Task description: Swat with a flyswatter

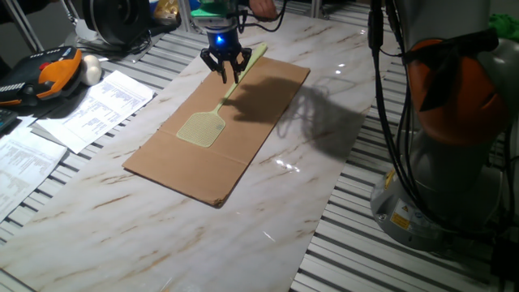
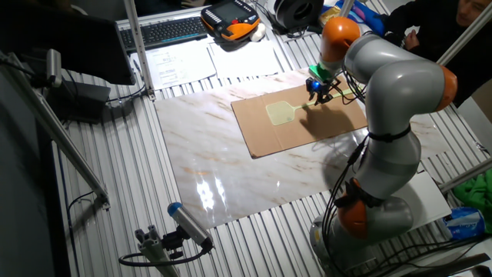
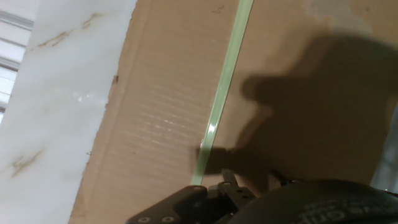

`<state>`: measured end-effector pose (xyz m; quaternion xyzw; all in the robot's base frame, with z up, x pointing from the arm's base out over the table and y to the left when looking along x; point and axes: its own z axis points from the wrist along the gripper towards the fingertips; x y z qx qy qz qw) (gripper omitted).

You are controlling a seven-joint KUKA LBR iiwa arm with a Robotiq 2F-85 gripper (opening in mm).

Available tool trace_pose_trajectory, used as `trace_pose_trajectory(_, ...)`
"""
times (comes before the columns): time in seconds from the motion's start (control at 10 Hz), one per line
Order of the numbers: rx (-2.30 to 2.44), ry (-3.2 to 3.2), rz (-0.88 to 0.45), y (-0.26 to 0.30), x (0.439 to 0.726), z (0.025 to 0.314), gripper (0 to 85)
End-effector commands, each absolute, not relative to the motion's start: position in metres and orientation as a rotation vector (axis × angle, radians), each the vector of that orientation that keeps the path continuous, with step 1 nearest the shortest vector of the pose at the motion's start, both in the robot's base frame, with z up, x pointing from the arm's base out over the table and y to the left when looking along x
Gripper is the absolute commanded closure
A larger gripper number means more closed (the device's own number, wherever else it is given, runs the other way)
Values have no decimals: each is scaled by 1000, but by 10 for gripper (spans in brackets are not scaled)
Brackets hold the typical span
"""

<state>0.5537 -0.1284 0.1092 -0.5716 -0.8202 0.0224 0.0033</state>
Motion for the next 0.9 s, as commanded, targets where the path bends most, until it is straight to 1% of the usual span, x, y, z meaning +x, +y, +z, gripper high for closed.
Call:
trace_pose_trajectory(0.0, -1764, -2563, 75, -128, 554, 109, 510)
trace_pose_trajectory(0.1, -1739, -2538, 90, -128, 554, 109, 510)
trace_pose_trajectory(0.2, -1758, -2528, 150, -128, 554, 109, 510)
trace_pose_trajectory(0.5, -1689, -2591, 91, -128, 554, 109, 510)
trace_pose_trajectory(0.8, -1703, -2600, 73, -128, 554, 109, 510)
